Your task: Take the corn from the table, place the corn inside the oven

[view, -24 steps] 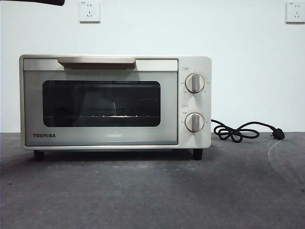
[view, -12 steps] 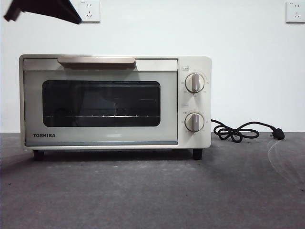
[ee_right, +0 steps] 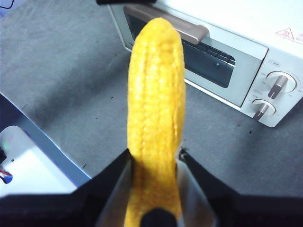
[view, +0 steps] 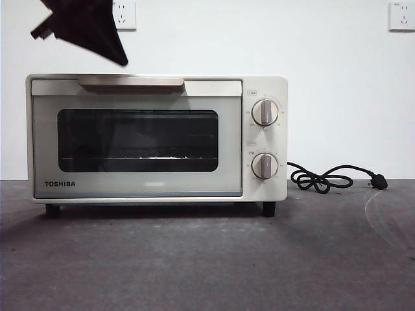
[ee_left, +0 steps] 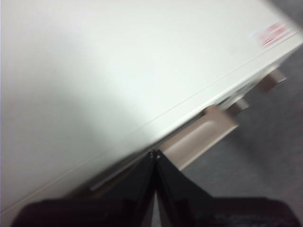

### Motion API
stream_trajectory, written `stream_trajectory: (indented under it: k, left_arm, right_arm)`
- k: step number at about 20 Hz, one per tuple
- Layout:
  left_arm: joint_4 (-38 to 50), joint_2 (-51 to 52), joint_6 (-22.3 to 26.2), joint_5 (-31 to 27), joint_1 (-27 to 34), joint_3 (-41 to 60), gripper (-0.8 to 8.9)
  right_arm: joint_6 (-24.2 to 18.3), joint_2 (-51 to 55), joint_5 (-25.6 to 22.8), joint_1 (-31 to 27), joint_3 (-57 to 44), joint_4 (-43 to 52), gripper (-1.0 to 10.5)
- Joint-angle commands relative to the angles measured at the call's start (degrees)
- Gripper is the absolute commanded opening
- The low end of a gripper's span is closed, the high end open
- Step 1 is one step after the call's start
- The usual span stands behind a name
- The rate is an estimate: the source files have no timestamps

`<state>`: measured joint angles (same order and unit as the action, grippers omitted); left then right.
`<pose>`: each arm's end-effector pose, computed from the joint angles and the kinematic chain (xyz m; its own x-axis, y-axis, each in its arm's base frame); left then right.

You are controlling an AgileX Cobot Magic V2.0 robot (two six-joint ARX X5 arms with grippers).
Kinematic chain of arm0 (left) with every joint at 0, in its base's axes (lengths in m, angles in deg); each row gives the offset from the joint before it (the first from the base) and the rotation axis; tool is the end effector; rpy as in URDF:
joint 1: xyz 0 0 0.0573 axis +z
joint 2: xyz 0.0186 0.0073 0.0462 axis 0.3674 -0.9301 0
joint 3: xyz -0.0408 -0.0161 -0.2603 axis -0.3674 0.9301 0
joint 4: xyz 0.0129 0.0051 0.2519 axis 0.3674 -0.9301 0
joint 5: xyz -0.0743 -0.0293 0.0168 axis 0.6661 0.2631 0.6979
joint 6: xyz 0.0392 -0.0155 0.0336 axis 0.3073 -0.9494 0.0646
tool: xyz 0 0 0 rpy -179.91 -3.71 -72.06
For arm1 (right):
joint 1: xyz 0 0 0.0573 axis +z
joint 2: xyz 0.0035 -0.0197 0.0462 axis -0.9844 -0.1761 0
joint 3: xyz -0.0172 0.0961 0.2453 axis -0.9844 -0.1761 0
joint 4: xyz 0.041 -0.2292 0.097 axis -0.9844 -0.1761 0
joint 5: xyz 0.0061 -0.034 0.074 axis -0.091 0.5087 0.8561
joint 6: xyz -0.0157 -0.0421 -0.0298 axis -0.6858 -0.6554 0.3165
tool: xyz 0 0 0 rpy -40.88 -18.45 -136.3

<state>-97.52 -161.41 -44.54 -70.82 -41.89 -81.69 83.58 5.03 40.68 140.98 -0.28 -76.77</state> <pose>0.2779 -0.1105 0.3302 0.5814 -0.4736 -0.6615 0.5162 0.8432 -0.1500 0.1007 0.1705 0.3923 0.5329 0.5517 -0.6416 -0.6563 0.7481 0.0981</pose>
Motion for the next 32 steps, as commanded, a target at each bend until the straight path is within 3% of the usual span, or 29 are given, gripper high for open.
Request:
stream_trajectory:
  k: [1,7,20,32]
  left_arm:
    - [-0.07,-1.62,2.51,-3.74,-0.92,-0.11,-0.06]
    - [-0.68,-4.22,3.65,-5.68,-1.40,-0.11,-0.06]
    - [-12.94,-4.70,5.79,-5.68,-4.00,-0.11,-0.06]
    - [-18.03,2.71,5.68,-5.73,-10.58,-0.11,-0.06]
  right_arm:
    - [0.57,-0.09,-0.04,0.04,0.09,0.09,-0.1]
    - [0.42,-0.09,-0.04,0.04,0.09,0.07,-0.1]
    - [0.15,-0.09,-3.06,0.02,0.09,0.09,-0.1]
    - [-0.50,-0.09,-3.52,0.02,0.09,0.07,-0.1]
